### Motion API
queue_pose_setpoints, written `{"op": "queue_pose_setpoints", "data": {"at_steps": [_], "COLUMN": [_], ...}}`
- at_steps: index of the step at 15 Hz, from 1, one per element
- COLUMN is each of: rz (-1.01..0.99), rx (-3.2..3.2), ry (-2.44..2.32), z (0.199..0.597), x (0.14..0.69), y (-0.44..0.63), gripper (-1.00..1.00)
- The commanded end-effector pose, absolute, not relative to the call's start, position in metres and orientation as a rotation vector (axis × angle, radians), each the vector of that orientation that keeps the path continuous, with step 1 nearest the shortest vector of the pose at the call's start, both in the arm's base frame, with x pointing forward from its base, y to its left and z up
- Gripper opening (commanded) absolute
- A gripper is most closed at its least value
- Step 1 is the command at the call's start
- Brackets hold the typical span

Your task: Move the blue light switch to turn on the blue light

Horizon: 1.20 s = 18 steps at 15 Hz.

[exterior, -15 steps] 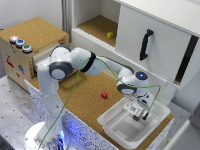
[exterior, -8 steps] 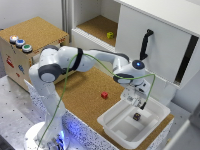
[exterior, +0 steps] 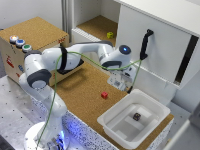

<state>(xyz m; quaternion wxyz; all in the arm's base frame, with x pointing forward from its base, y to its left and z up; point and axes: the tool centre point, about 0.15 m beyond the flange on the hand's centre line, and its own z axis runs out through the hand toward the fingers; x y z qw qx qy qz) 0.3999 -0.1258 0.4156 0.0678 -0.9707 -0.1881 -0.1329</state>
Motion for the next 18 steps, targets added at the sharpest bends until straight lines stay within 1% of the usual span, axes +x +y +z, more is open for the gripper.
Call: {"op": "queue_pose_setpoints", "data": {"at_steps": [1, 3, 7, 10, 11, 13, 15, 18], "rz": [-0.332, -0.327, -0.276, -0.336, -0.357, -0.339, -0.273, -0.25], "rx": [-2.937, -2.869, -2.781, -2.754, -2.731, -2.691, -2.684, -2.707], "ry": [-0.993, -1.109, -1.352, -1.469, -1.52, -1.598, -1.68, -1.744], "z": [0.427, 0.429, 0.432, 0.454, 0.468, 0.479, 0.482, 0.496], "x": [0.421, 0.417, 0.388, 0.373, 0.366, 0.354, 0.34, 0.31], "y": [-0.009, 0.025, 0.097, 0.146, 0.175, 0.22, 0.269, 0.338], "gripper": [1.0, 1.0, 1.0, 1.0, 1.0, 1.0, 1.0, 1.0]}}
